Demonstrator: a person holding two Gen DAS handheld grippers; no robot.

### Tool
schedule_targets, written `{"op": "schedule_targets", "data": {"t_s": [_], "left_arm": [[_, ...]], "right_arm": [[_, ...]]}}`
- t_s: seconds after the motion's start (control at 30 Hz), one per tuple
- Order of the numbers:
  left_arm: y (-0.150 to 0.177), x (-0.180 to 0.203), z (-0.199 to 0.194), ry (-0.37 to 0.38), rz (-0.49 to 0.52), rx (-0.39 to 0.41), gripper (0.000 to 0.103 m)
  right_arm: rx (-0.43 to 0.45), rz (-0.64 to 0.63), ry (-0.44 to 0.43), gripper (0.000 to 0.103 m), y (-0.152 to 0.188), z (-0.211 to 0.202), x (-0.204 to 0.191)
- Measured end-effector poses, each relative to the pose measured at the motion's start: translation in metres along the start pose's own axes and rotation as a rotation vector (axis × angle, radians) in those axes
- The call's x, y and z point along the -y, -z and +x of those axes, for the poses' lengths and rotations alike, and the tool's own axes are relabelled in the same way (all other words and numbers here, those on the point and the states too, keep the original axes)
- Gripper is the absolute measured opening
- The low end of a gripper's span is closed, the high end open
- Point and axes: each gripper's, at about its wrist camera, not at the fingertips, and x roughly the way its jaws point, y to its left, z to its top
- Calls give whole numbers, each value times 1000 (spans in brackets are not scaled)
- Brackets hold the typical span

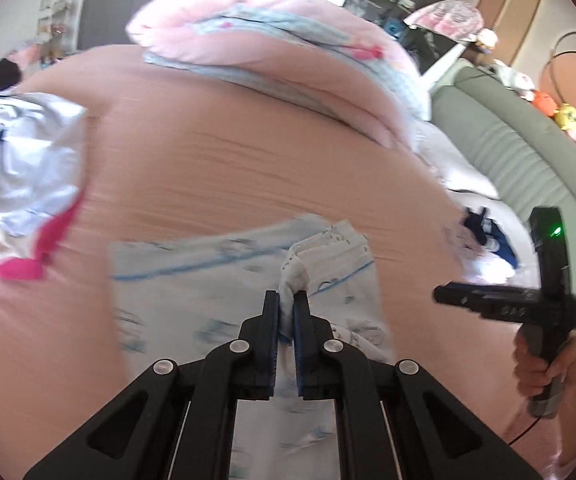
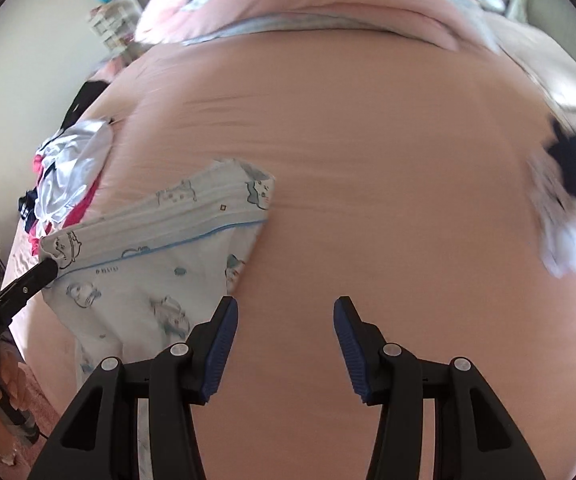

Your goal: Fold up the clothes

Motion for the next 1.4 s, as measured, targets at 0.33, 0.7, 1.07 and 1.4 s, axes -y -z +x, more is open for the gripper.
{"op": "schedule_targets", "data": {"t_s": [0.33,0.7,1.07,1.4], "left_arm": [[-16,-87,2,-82,-29,-51,5],[-2,-100,53,-18,-35,-184,6],[-2,-102,47,5,-54,-174,6],[-22,-89,32,15,-8,-68,6]], "right_arm": [[-2,-139,111,50,-55,51,-78],[18,-282,97,50,-68,81,-112],[-72,-313,-50,45,-83,114,-118],[36,-271,-44,5,-85,92,-121]]}}
